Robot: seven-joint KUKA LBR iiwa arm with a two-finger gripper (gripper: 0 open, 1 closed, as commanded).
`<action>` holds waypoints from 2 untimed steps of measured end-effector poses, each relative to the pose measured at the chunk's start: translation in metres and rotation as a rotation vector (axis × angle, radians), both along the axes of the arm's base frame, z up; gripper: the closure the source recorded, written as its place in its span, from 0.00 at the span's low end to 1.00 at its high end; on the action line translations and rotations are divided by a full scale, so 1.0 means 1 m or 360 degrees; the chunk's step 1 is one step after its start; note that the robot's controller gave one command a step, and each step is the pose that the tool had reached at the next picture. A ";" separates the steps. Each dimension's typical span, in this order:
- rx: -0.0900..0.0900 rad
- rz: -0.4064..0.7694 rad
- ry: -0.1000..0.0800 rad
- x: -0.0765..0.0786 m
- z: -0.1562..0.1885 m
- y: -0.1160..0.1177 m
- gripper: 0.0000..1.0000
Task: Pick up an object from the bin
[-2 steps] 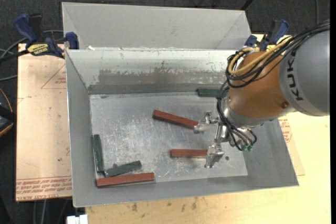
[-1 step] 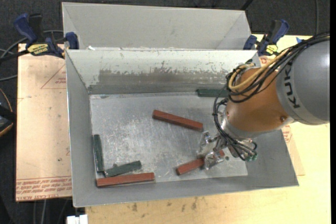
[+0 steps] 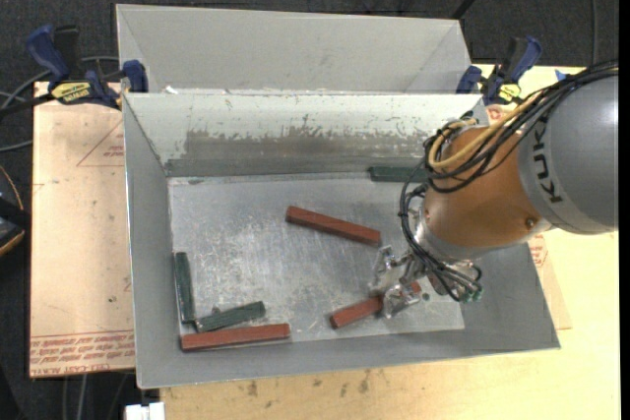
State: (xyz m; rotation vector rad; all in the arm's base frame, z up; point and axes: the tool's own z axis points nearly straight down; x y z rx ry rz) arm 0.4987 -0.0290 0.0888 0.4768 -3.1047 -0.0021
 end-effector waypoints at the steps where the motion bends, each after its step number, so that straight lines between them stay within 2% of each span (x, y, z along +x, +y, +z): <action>1: 0.0000 0.0005 0.0000 0.003 0.034 0.003 1.00; 2: 0.0000 -0.0005 -0.0009 0.003 0.054 0.004 1.00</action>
Offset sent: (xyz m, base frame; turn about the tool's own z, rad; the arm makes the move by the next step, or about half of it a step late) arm -0.0014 0.0055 0.0422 0.0163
